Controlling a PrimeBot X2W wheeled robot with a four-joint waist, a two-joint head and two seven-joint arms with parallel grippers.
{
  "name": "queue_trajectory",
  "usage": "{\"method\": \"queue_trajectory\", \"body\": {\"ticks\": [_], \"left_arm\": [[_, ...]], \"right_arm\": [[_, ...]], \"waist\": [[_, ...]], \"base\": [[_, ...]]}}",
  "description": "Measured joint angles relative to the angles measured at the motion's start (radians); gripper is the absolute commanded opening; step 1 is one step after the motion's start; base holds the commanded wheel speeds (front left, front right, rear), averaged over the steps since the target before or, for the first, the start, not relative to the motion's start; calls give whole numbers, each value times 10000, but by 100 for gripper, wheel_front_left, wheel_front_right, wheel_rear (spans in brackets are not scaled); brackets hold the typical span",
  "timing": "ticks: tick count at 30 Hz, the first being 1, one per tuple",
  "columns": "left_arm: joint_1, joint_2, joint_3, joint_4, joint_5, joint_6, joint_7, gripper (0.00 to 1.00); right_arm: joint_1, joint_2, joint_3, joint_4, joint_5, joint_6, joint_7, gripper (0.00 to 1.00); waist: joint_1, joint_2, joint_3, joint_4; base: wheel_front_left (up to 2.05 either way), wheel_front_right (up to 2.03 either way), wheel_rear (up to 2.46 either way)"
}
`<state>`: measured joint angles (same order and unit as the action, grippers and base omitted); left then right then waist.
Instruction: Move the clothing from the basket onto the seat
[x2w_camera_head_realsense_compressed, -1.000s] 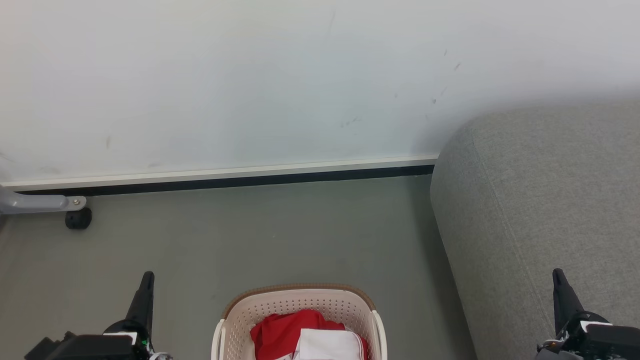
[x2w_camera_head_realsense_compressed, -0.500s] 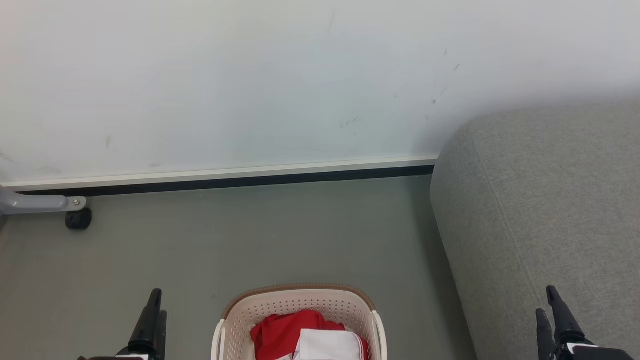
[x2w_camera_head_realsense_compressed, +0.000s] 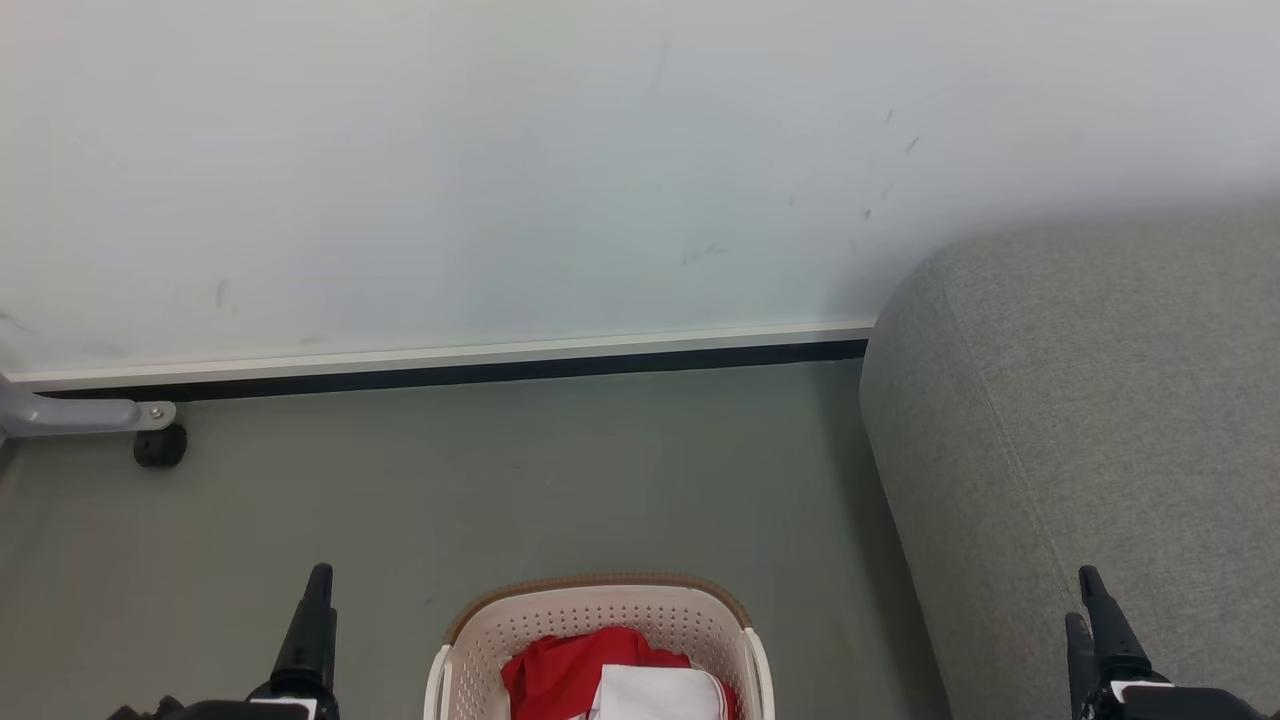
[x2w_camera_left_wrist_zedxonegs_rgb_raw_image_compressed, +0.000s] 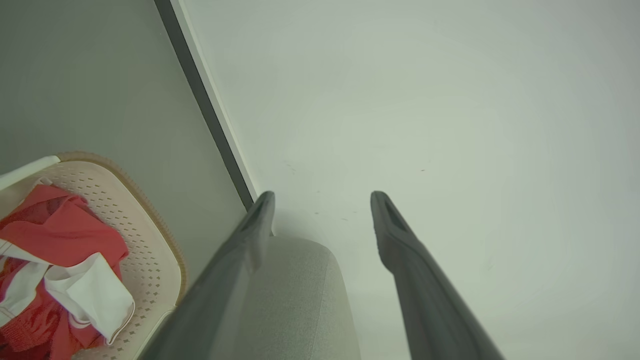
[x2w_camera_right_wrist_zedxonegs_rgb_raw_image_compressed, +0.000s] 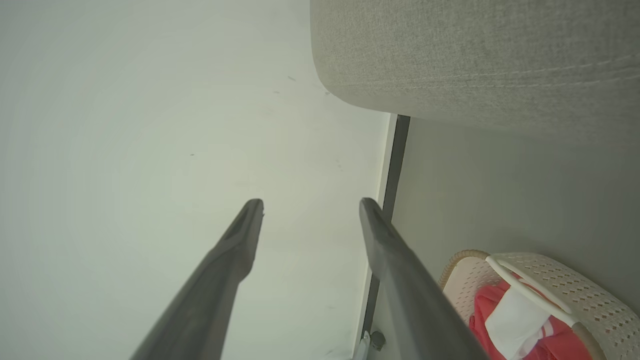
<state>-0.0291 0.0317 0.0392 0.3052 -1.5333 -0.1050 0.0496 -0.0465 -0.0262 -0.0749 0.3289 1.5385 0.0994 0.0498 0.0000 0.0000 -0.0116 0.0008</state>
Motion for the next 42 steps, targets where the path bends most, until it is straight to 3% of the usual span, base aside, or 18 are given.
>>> {"method": "queue_trajectory", "body": {"ticks": [10, 27, 42], "left_arm": [[-2, 4, -232, -412, 1425, 372, -355, 100], [7, 424, -943, -784, 5173, 892, -965, 100], [375, 669, -1336, -899, 8002, 1310, -1498, 100]], "right_arm": [[-2, -10, 441, -324, -1578, -385, -347, 100], [-24, -518, 1806, -569, -4780, -830, -966, 100], [-58, -748, 2667, -554, -6938, -1193, -1499, 100]], "waist": [[1, 0, -66, -12], [0, 0, -194, -19], [0, 0, -274, -31]], "base": [[0, 0, 0], [0, 0, 0], [0, 0, 0]]}}
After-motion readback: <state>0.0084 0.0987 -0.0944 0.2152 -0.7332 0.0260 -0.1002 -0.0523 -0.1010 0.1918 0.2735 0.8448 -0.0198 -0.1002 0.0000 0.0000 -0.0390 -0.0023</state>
